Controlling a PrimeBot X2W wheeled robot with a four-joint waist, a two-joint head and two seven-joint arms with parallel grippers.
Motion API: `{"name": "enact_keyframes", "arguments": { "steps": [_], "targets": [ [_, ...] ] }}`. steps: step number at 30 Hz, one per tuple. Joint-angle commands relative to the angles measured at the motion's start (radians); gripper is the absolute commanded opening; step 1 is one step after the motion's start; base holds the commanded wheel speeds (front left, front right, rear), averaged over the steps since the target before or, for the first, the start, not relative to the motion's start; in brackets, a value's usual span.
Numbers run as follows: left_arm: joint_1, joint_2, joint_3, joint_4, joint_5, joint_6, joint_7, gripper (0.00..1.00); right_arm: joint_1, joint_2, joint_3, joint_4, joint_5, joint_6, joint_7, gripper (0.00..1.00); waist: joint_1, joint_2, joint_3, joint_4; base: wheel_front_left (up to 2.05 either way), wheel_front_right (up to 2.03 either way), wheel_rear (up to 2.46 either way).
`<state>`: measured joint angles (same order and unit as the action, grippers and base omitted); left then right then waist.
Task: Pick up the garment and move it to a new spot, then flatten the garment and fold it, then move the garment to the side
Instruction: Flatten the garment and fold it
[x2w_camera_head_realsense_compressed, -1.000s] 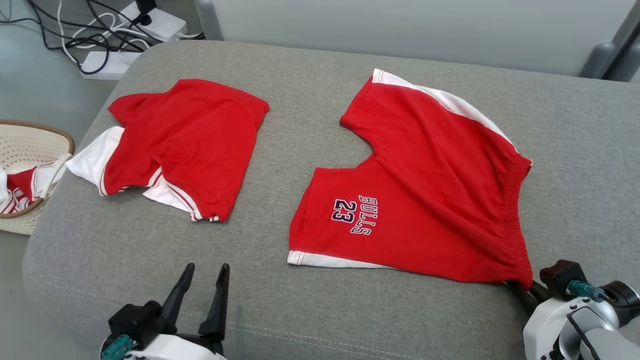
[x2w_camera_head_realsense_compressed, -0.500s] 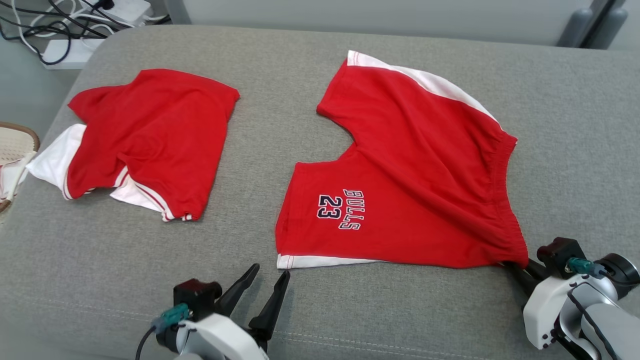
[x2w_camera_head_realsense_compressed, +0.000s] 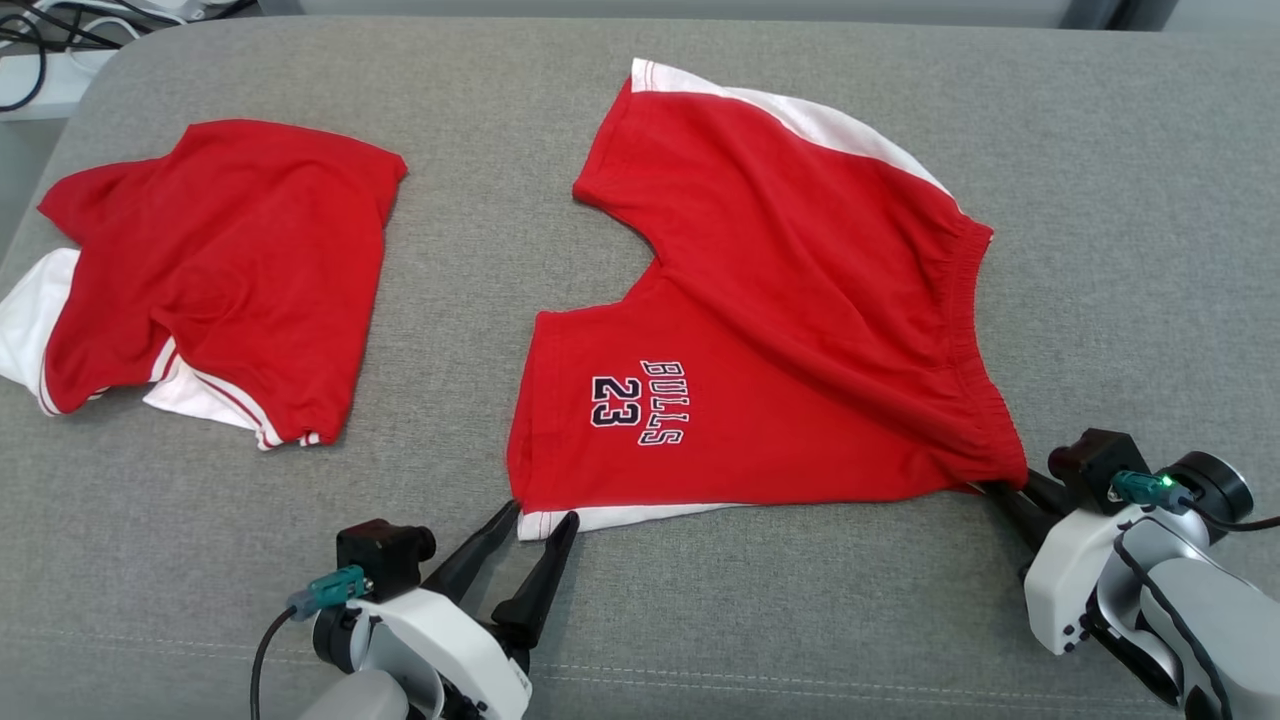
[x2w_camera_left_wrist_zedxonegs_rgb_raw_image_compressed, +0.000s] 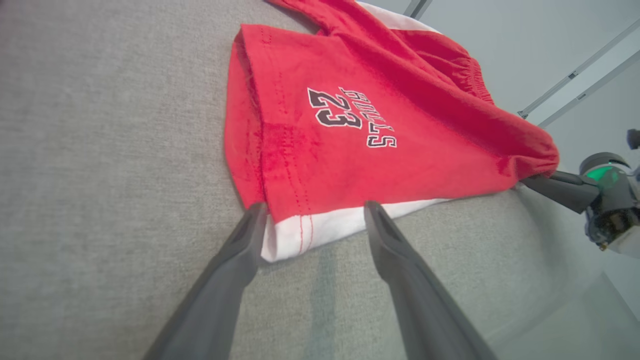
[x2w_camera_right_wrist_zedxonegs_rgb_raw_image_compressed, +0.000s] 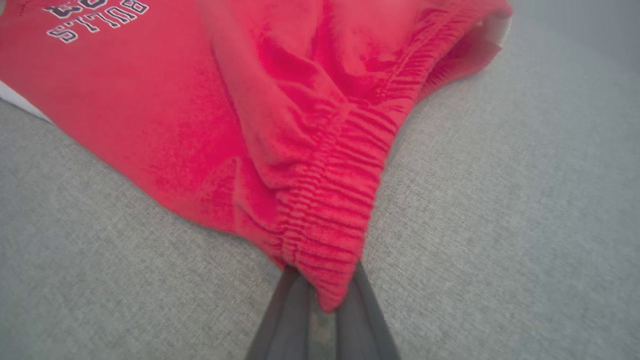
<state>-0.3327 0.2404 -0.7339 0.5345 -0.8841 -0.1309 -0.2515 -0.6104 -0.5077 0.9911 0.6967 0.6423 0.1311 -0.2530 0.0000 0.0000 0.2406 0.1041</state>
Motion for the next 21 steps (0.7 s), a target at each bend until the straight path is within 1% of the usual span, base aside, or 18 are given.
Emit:
{"name": "enact_keyframes", "arguments": {
  "steps": [1,8,14,17,18,19,20,21],
  "targets": [
    [-0.036,0.023,0.020,-0.020,-0.015,0.000,-0.010,1.00,0.003,-0.023,0.010,-0.002,0.011,0.000,-0.009,0.00,0.0000,0.0000,0.005,-0.007,0.00,0.00,0.00],
    [-0.049,0.048,-0.037,-0.013,-0.054,0.000,-0.010,1.00,-0.008,-0.023,0.019,-0.006,0.014,0.000,-0.009,0.00,0.0000,0.0000,0.009,-0.019,0.00,0.00,0.00],
    [-0.056,0.055,-0.038,-0.009,-0.060,0.000,-0.010,1.00,-0.014,-0.021,0.022,-0.011,0.017,0.000,-0.009,0.00,0.0000,0.0000,0.010,-0.019,0.00,0.00,0.00],
    [-0.058,0.054,-0.053,-0.010,-0.065,0.000,-0.010,1.00,-0.016,-0.019,0.025,-0.012,0.017,0.000,-0.009,0.00,0.0000,0.0000,0.010,-0.020,0.00,0.00,0.00],
    [-0.059,0.054,-0.056,-0.011,-0.067,0.000,-0.010,0.87,-0.017,-0.018,0.026,-0.013,0.018,0.000,-0.009,0.00,0.0000,0.0000,0.010,-0.020,0.00,0.00,0.00],
    [-0.059,0.054,-0.061,-0.014,-0.072,0.000,-0.010,0.27,-0.017,-0.017,0.027,-0.013,0.019,0.000,-0.009,0.00,0.0000,0.0000,0.010,-0.021,0.00,0.00,0.00],
    [-0.059,0.054,-0.065,-0.016,-0.079,0.000,-0.010,0.00,-0.017,-0.017,0.029,-0.014,0.019,0.000,-0.009,0.00,0.0000,0.0000,0.009,-0.022,0.00,0.00,0.00],
    [-0.060,0.055,-0.067,-0.017,-0.084,0.000,-0.010,0.00,-0.017,-0.016,0.031,-0.015,0.022,0.000,-0.009,0.00,0.0000,0.0000,0.008,-0.023,0.00,0.00,0.00]
  ]
}}
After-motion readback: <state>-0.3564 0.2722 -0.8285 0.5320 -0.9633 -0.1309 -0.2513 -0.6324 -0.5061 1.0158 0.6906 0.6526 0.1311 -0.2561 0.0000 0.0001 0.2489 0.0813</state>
